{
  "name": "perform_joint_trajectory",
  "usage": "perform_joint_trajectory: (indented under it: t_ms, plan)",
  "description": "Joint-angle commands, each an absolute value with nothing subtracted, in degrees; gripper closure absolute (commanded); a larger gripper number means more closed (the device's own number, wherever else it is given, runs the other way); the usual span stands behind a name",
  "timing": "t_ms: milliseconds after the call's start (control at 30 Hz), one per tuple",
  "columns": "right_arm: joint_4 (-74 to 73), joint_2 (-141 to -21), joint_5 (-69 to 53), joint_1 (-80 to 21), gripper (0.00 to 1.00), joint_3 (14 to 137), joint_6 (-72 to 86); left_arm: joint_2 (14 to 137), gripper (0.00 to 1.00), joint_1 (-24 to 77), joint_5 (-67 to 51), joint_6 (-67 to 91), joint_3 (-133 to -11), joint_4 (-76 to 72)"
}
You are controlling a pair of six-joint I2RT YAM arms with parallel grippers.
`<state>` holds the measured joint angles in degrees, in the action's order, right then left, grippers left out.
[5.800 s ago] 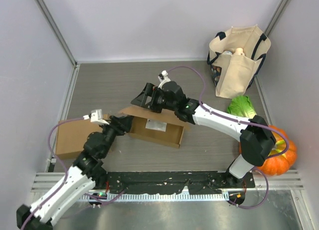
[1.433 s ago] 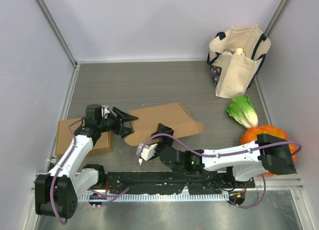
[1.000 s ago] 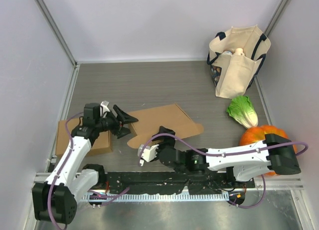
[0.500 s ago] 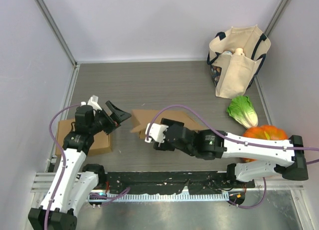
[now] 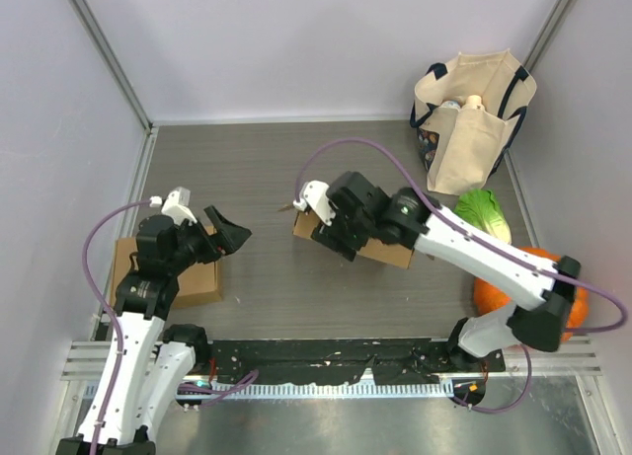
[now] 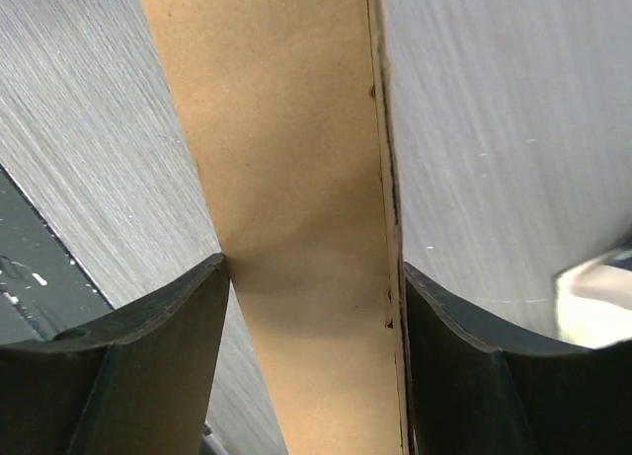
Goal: Fold the paper box
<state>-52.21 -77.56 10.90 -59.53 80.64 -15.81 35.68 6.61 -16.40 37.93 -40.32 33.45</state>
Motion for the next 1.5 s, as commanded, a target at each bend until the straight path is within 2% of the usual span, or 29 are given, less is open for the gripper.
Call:
perform_joint_trajectory:
  t_ms: [0,33,133,333,500,667,767,800,900,1033,1100,1200,1300,1367,1467]
  plan:
    - [-59.94,-86.91,-7.89,-52.83,0.62,87.79,-14.85,34.98,0.14,6.42,-31.70,37.16,-38.69,21.21]
    - [-60.38,-88.23,-9.82,-50.91,0.62,89.46,-15.20,34.89,0.16,6.42,-36.60,38.13,-38.06,15.27]
    - [-62.30,-93.59,-16.24,-47.91,0.62,93.23,-15.73,36.03,0.17,6.50,-41.47,38.85,-37.26,7.41]
    - [-61.18,-97.65,-17.75,-45.44,0.59,95.63,-18.72,44.90,0.17,6.77,-39.91,31.29,-42.97,6.07]
    - [-58.98,-97.21,-18.63,-43.51,0.57,94.57,-20.57,56.74,0.22,8.61,-39.37,32.26,-46.92,-4.99]
    - [-58.10,-96.42,-18.63,-42.45,0.55,94.13,-21.44,67.40,0.27,13.71,-41.21,25.59,-55.97,-3.25]
    - [-57.83,-96.50,-19.07,-42.01,0.54,94.66,-21.80,71.27,0.38,15.20,-42.54,22.52,-59.23,-0.18]
    - [-57.75,-96.59,-19.07,-41.92,0.55,94.75,-21.88,71.54,0.45,15.81,-41.15,21.72,-59.50,1.39]
    - [-57.48,-96.77,-18.99,-41.92,0.55,95.01,-22.06,71.28,0.53,18.19,-37.63,17.95,-60.11,4.03]
    - [-57.22,-96.68,-18.90,-41.92,0.55,95.10,-22.06,70.93,0.53,21.61,-31.57,13.81,-60.73,9.22]
    - [-57.22,-96.59,-18.81,-41.92,0.55,95.18,-22.15,71.28,0.48,22.41,-30.94,12.31,-61.52,11.94]
    - [-57.04,-96.33,-18.63,-41.92,0.55,95.01,-21.88,71.19,0.48,23.20,-30.68,11.08,-61.61,13.44]
    - [-56.78,-96.07,-18.28,-41.92,0.55,94.92,-21.71,71.72,0.60,23.64,-29.36,10.90,-62.14,14.93]
    - [-56.69,-96.15,-17.93,-41.92,0.55,94.83,-21.62,72.59,0.60,24.34,-27.96,10.55,-63.89,17.04]
    - [-56.51,-96.15,-17.49,-41.92,0.55,94.75,-21.53,73.39,0.68,24.96,-27.07,11.24,-65.83,20.47]
